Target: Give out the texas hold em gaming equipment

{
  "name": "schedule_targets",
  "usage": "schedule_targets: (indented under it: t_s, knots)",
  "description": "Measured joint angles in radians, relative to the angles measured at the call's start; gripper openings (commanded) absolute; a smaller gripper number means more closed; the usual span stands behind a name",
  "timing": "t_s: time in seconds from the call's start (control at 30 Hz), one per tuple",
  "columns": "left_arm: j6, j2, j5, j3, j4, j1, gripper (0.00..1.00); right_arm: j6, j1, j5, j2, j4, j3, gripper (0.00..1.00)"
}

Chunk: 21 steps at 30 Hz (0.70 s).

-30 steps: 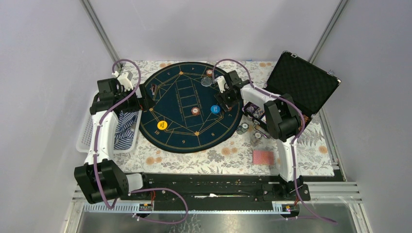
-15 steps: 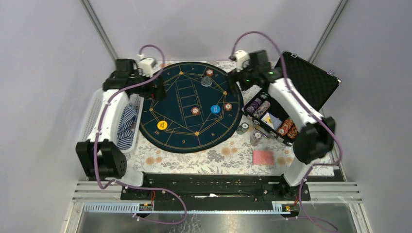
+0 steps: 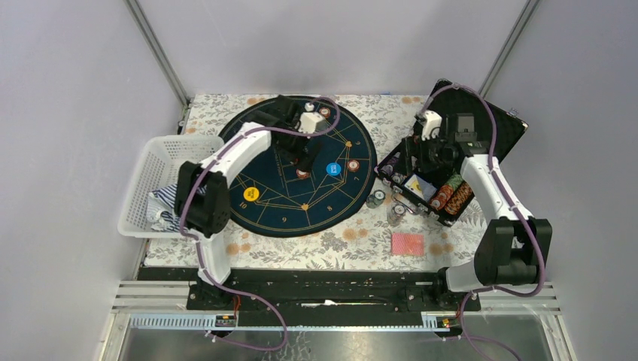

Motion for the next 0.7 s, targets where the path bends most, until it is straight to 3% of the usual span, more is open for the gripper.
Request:
schedule_targets:
  t_s: [0.27, 0.7]
  knots:
    - [0.015, 0.138, -0.102, 0.009, 0.027, -0.076, 0.83, 0.036, -0.045, -0.064, -0.067, 0.029, -0.060, 1.00]
    - [0.013, 0.222, -0.191, 0.009, 0.096, -0.080, 0.71, 0.047, -0.049, -0.100, -0.071, 0.046, -0.061, 1.00]
